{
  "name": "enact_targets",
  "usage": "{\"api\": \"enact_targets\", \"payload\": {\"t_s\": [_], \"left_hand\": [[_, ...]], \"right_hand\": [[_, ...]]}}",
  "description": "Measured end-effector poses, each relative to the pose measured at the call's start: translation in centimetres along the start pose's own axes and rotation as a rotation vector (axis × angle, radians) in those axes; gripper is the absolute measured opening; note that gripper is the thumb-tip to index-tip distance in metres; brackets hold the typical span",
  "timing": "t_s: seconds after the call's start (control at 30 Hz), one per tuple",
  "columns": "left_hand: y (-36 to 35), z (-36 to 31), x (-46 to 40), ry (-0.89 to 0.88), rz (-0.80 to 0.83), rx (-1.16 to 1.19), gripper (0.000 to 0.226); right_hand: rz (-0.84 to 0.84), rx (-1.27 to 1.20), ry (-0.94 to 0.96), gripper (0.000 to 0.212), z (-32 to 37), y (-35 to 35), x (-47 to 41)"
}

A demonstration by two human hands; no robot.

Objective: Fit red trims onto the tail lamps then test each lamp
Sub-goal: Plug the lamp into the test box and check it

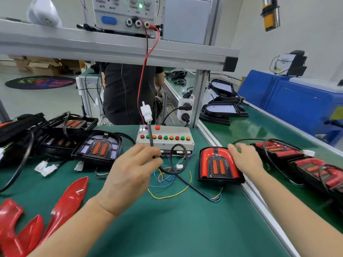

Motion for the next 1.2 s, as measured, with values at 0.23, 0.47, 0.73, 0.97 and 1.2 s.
{"api": "enact_targets", "payload": {"t_s": [0.23, 0.47, 0.73, 0.97, 1.2], "left_hand": [[-1.9, -2.5, -0.4, -0.065, 0.065, 0.022, 0.036], [-2.8, -4.3, -0.3, -0.126, 0.141, 0.051, 0.057], [-3.1, -3.1, 0.6, 0.272, -0.062, 0.537, 0.025], [-8.3, -2.5, -0.3, 0.467, 0.601, 0.214, 0.027], [-10.3, -2.9, -1.3, 0.359, 0.826, -0.115, 0.037]], "right_hand": [[0.312, -0.540, 0.597, 0.025, 9.0, 0.0, 8.5], [0.462, -0.883, 0.600, 0.021, 11.4, -1.6, 11.2], [0.308, -1.188, 0.542, 0.027, 9.7, -0.4, 11.2], [0.352, -1.457, 0.370, 0.026, 8.0, -0.6, 10.9], [0.300, -1.464, 0.371, 0.013, 7.1, -0.2, 10.8]]}}
Point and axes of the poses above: each hand's wrist, its own x-axis away from the middle knuckle, its own y-axis out of the back of the hand, z = x × y, the point moved 1 cm from there along -x, towards the middle knuckle, and after that the axes turned 7 degrees about z, right-handed, at the moved point
